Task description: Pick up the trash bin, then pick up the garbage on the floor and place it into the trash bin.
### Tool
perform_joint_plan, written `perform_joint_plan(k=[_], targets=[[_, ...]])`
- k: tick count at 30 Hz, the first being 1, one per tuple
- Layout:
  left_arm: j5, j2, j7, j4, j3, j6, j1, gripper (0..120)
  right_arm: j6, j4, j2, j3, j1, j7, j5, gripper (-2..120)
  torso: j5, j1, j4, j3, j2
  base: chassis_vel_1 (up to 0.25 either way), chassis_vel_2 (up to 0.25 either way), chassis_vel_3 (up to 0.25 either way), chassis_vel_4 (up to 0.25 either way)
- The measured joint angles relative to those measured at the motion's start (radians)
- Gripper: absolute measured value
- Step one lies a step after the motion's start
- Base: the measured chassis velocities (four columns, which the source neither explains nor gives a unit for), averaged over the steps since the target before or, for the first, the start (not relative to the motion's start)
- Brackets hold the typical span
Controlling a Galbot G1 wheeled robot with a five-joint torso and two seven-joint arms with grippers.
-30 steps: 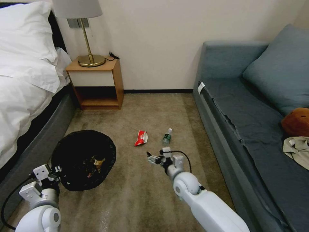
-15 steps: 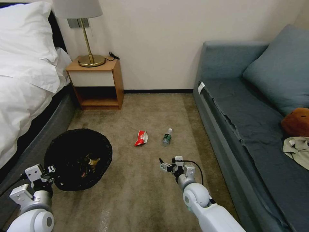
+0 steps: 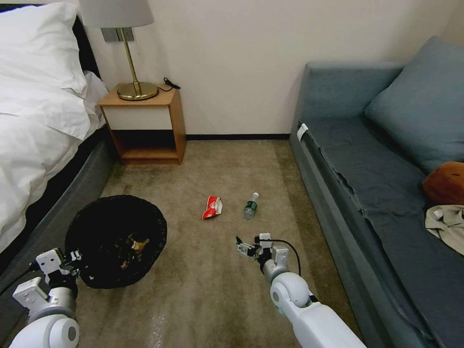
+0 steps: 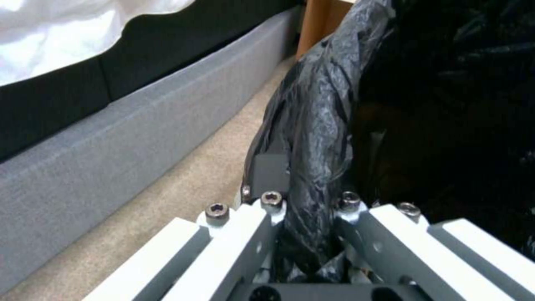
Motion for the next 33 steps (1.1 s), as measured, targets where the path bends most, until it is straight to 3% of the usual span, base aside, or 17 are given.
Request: perform_joint_plan(k=[26,33], targets=[[0.008,-0.018,-0.004,-0.007,-0.013,-0.008,0.017,2,0.030,-0.024,0.004,-0.020,0.001,-0.016,-0.005,100,0.0001,0.000,0.0000,0.000,0.000,-0.037,0.042,0.041,-0.041],[0.006,-0.014,-0.005,0.011,-0.043,-0.008,0.008,2,0.034,-0.022,-0.003,-0.015,-0.011,-0.024,-0.007,100,0.0000,0.000,0.0000,0.000,0.000,-0.081,0.078,0.076,-0.076]])
